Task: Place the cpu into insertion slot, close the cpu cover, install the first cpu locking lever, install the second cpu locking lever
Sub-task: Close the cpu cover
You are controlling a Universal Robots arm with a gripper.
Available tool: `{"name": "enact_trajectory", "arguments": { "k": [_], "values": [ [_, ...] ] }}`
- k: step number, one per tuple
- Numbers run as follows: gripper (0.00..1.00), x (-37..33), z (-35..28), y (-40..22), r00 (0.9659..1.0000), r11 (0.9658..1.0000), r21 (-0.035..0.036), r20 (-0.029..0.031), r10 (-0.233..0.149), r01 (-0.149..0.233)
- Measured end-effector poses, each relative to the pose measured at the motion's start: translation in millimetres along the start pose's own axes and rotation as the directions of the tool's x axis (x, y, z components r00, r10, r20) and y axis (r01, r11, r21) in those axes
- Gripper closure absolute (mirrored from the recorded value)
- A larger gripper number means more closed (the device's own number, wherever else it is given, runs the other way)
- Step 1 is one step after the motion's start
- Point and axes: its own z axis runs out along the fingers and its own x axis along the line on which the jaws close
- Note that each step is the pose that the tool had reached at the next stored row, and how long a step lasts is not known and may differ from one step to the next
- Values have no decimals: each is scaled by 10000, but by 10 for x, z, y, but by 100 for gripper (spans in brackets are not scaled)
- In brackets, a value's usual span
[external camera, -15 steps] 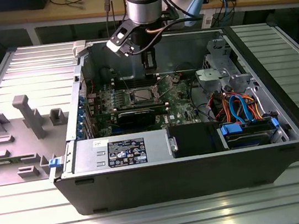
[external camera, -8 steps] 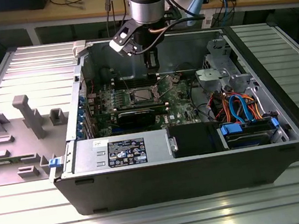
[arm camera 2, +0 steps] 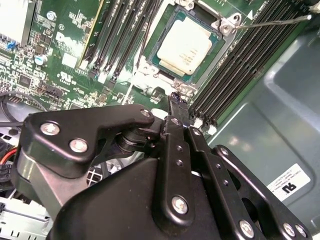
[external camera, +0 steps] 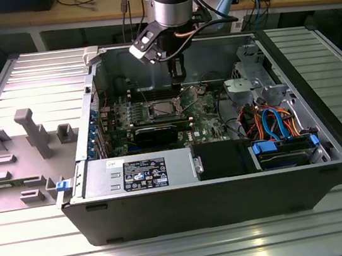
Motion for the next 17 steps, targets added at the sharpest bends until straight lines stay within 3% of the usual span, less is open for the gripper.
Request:
{"name": "enact_trajectory", "arguments": {
  "k": [17],
  "values": [
    [89,2,2,83,10000,10000,0,0,0,0]
  ]
}}
